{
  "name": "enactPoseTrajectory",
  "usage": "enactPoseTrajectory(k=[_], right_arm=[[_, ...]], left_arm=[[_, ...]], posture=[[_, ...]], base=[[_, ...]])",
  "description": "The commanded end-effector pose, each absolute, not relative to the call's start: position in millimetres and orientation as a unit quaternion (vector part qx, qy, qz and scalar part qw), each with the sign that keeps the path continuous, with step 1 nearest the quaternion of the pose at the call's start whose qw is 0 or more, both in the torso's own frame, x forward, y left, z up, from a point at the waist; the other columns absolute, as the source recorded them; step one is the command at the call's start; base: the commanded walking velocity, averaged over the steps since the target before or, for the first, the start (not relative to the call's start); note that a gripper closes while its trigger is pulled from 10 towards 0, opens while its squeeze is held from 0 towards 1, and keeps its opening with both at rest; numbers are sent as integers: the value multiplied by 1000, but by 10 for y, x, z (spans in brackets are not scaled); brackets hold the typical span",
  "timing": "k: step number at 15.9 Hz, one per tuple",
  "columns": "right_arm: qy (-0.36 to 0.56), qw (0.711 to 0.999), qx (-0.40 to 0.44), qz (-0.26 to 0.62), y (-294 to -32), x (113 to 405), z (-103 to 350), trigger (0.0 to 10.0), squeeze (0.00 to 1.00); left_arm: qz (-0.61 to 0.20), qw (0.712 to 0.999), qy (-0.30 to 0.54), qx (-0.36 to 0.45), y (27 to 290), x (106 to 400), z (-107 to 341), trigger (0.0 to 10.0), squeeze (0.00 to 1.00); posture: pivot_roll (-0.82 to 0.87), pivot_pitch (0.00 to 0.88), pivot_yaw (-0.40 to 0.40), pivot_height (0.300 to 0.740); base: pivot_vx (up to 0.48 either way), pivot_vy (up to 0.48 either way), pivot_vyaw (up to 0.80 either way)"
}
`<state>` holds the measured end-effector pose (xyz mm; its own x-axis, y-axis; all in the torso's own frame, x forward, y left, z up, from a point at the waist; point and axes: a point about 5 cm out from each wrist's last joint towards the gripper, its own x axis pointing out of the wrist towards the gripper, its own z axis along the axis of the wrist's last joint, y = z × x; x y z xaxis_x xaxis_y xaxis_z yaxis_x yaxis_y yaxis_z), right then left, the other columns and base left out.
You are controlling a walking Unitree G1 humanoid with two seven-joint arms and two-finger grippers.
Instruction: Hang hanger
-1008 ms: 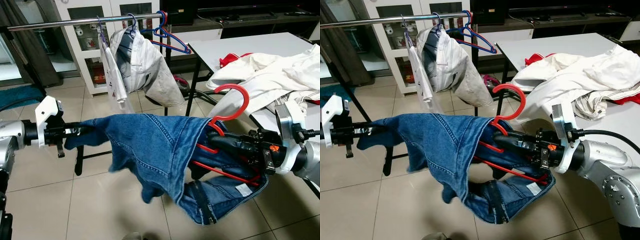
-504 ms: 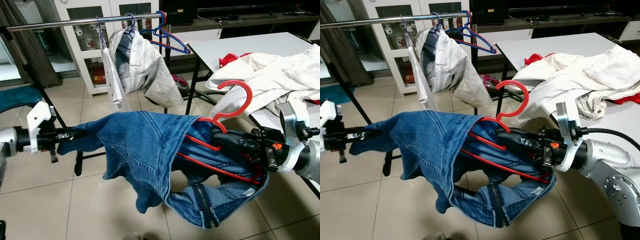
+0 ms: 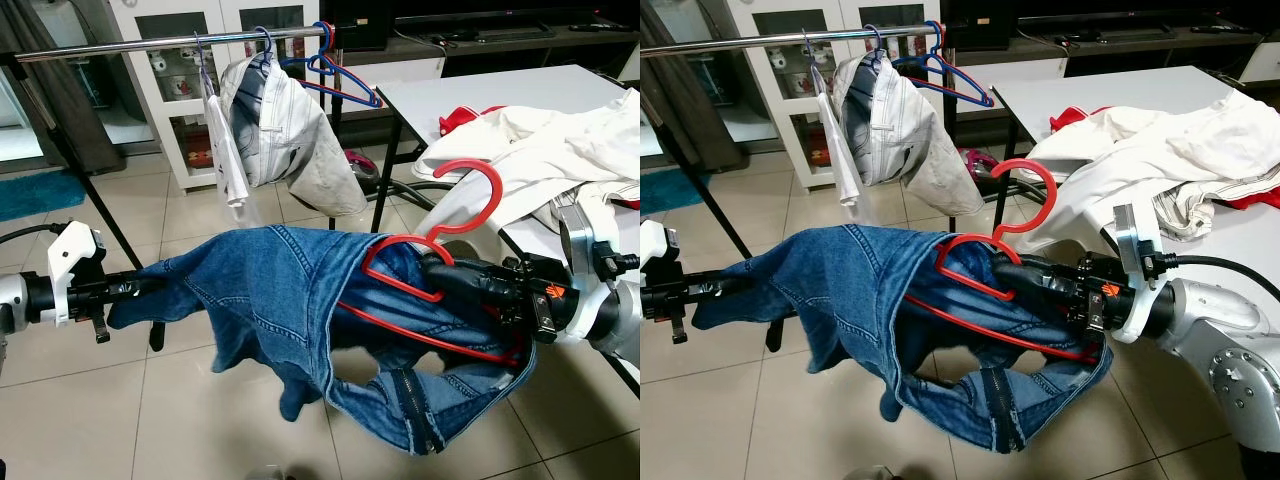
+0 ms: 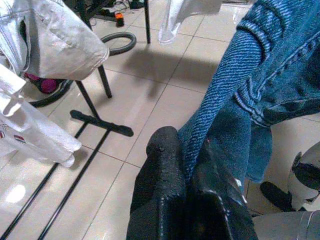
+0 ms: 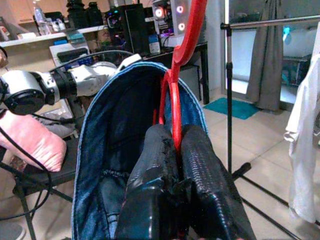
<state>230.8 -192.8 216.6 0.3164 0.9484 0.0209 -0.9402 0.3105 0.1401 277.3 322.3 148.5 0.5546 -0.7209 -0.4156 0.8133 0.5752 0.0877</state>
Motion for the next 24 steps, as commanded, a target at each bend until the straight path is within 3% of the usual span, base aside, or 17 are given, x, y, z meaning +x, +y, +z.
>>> enactPoseTrajectory(k=[1, 2, 3, 4, 5, 9, 10, 13, 14, 17, 19, 23, 24], right_arm=[[1, 818, 54, 572, -2013, 2331, 2291, 10000, 0], [0, 817, 55, 574, -2006, 2337, 2290, 10000, 0], [0, 816, 56, 576, -1995, 2339, 2287, 10000, 0], [-1, 815, 56, 576, -1989, 2339, 2285, 10000, 0], [0, 814, 56, 577, -1976, 2338, 2282, 10000, 0], [2, 815, 55, 577, -1975, 2353, 2285, 10000, 0], [3, 818, 54, 573, -1983, 2371, 2278, 10000, 0], [15, 829, 36, 557, -1998, 2421, 2243, 10000, 0], [22, 835, 28, 549, -2007, 2442, 2225, 10000, 0], [29, 862, -5, 506, -2036, 2564, 2173, 10000, 0], [11, 865, -16, 501, -1957, 2646, 2222, 10000, 0], [0, 848, -32, 529, -1790, 2626, 2249, 10000, 0], [-1, 843, -35, 537, -1747, 2605, 2247, 10000, 0]], left_arm=[[-418, 880, 172, 142, 3311, 2744, 1528, 0, 0], [-418, 880, 167, 150, 3296, 2753, 1534, 0, 0], [-423, 880, 159, 144, 3264, 2774, 1552, 10000, 0], [-427, 880, 158, 134, 3248, 2786, 1559, 10000, 114], [-427, 882, 148, 130, 3221, 2820, 1599, 10000, 1000], [-416, 890, 99, 159, 3188, 2904, 1764, 10000, 1000], [-407, 892, 110, 163, 3227, 2895, 1760, 10000, 0], [-369, 906, 113, 174, 3375, 2895, 1828, 10000, 0], [-366, 911, 108, 157, 3419, 2907, 1912, 10000, 1000], [-362, 917, 31, 167, 3385, 3027, 2324, 10000, 1000], [-452, 877, -51, 154, 2900, 3249, 2728, 10000, 1000], [-601, 782, -58, 152, 1980, 3453, 2671, 10000, 1000], [-631, 758, -54, 155, 1790, 3483, 2635, 10000, 741]], posture=[[39, 0, 59, 740], [40, 0, 59, 740], [41, 0, 60, 740], [41, 0, 60, 740], [40, 0, 61, 740], [40, 0, 60, 740], [43, 0, 58, 740], [42, 0, 54, 740], [40, 0, 49, 740], [48, 0, 31, 740], [54, 0, 25, 740], [45, 0, 45, 740], [40, 0, 50, 740]], base=[[0, 0, 0], [0, 0, 0], [0, 0, 0], [0, 0, 0], [0, 0, 0], [0, 0, 0], [0, 0, 0], [0, 0, 0], [0, 0, 0], [0, 0, 0], [0, 0, 0], [0, 0, 0], [0, 0, 0]])
